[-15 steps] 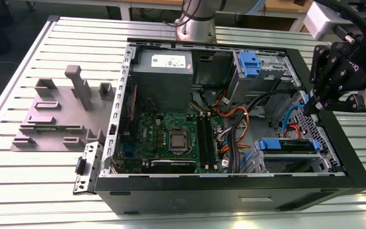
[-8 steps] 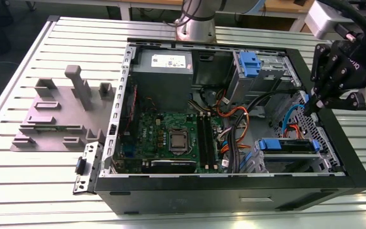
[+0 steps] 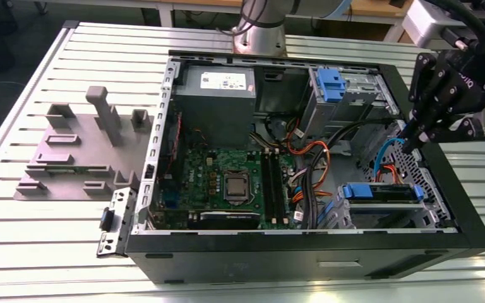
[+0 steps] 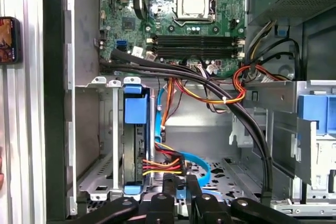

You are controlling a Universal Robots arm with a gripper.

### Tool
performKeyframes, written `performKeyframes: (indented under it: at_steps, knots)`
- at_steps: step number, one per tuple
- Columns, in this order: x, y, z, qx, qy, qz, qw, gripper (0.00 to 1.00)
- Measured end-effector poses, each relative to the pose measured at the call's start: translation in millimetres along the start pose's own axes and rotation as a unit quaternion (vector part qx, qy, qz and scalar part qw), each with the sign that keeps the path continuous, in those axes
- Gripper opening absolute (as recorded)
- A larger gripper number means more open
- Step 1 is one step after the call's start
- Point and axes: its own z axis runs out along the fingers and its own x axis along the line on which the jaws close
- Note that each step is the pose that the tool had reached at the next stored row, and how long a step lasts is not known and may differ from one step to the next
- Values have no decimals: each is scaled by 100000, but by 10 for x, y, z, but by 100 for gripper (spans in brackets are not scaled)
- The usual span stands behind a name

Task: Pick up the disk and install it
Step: 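Insert the second disk wire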

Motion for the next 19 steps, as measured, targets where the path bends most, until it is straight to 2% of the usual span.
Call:
performKeyframes:
  at_steps: [2,6,7,8,12,19]
  knots:
    - [-18,-22,5,-809,320,5,99996,24]
    - [-43,-52,18,-2925,1033,18,99952,24]
    - [-45,-61,20,-3312,1067,21,99939,24]
    - [-46,-72,21,-3531,1078,25,99932,24]
    - [-48,-108,23,-3742,1088,28,99924,24]
    - [-48,-116,35,-3886,1088,25,99919,25]
